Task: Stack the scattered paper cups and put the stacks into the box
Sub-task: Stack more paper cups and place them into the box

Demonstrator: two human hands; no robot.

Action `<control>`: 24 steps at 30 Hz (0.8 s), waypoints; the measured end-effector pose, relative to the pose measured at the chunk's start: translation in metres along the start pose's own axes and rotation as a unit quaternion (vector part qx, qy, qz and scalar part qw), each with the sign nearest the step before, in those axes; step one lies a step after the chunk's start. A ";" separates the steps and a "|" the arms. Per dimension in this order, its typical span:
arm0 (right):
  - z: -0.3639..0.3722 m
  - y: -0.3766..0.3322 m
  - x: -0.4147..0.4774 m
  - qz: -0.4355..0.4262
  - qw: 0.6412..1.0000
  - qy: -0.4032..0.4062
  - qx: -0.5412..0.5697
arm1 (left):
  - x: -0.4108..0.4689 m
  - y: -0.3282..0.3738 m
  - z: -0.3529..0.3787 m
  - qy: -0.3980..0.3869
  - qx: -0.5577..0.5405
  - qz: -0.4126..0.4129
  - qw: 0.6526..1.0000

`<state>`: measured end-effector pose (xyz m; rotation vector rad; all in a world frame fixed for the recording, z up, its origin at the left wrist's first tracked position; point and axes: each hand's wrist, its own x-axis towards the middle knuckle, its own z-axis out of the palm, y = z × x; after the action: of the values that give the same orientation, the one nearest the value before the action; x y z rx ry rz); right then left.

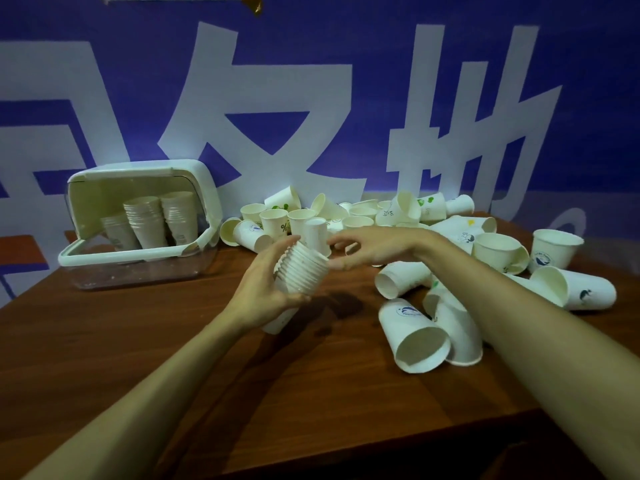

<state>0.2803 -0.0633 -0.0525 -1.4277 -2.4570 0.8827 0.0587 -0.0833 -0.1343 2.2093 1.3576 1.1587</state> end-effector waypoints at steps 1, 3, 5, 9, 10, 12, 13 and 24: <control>-0.004 0.005 -0.010 0.013 0.998 -0.031 -0.049 | 0.001 0.004 0.002 0.006 0.003 0.001 1.000; -0.012 0.016 -0.028 0.047 0.984 -0.095 -0.143 | 0.004 0.012 0.006 0.026 0.006 -0.005 1.000; -0.012 0.024 -0.041 0.078 0.967 -0.137 -0.198 | 0.005 0.018 0.011 0.035 -0.007 -0.016 0.999; 0.003 0.033 -0.045 0.041 0.967 -0.137 -0.209 | 0.004 0.020 0.018 0.029 -0.039 -0.026 0.998; 0.004 0.033 -0.045 0.015 0.974 -0.110 -0.195 | 0.003 0.020 0.019 0.032 -0.045 -0.024 0.998; 0.004 0.031 -0.045 -0.010 0.985 -0.057 -0.163 | 0.002 0.020 0.020 0.036 -0.042 -0.017 0.998; 0.004 0.031 -0.045 -0.015 0.986 -0.037 -0.160 | 0.001 0.019 0.020 0.040 -0.033 -0.016 0.999; -0.003 0.033 -0.019 -0.049 0.899 0.423 0.103 | -0.006 0.006 0.008 0.005 0.031 -0.008 0.999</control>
<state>0.3163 -0.0655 -0.0659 -1.2309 -1.6971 0.3496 0.0665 -0.0903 -0.1388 2.2332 1.4322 1.1381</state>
